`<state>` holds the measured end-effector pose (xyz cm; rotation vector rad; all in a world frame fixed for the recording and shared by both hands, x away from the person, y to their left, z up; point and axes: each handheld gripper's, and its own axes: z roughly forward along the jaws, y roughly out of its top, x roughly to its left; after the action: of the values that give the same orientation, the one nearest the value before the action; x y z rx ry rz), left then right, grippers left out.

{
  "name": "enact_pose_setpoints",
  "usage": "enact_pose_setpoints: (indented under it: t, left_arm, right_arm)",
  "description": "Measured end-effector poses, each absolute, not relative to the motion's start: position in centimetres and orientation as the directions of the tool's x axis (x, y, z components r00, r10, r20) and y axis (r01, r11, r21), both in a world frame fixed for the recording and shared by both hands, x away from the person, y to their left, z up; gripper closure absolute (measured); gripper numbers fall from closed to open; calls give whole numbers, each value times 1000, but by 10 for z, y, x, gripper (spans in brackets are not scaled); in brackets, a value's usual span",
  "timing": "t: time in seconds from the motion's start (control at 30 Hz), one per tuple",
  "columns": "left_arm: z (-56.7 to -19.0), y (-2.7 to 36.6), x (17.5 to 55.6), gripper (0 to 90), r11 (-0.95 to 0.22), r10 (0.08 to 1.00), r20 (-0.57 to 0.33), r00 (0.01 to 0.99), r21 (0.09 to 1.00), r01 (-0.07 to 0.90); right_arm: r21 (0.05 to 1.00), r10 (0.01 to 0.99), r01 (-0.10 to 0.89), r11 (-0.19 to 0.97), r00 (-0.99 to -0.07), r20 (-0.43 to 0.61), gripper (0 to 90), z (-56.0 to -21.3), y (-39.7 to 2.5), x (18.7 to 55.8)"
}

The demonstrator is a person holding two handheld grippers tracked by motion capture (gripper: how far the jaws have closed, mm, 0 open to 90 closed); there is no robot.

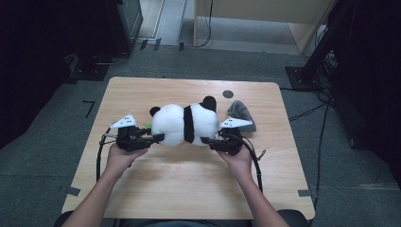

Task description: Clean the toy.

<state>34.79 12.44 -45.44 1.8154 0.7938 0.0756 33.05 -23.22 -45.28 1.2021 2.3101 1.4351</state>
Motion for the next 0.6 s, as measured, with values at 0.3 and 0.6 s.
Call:
enact_pose_setpoints:
  t: [0.3, 0.6]
  left_arm:
    - [-457, 125, 345, 331, -232, 562, -257, 786, 863, 448]
    - [-461, 120, 342, 330, -306, 558, -198, 806, 854, 422]
  right_arm:
    - [764, 711, 618, 188, -622, 328, 537, -448, -235, 331]
    - [732, 707, 656, 183, -605, 366, 529, -450, -238, 332]
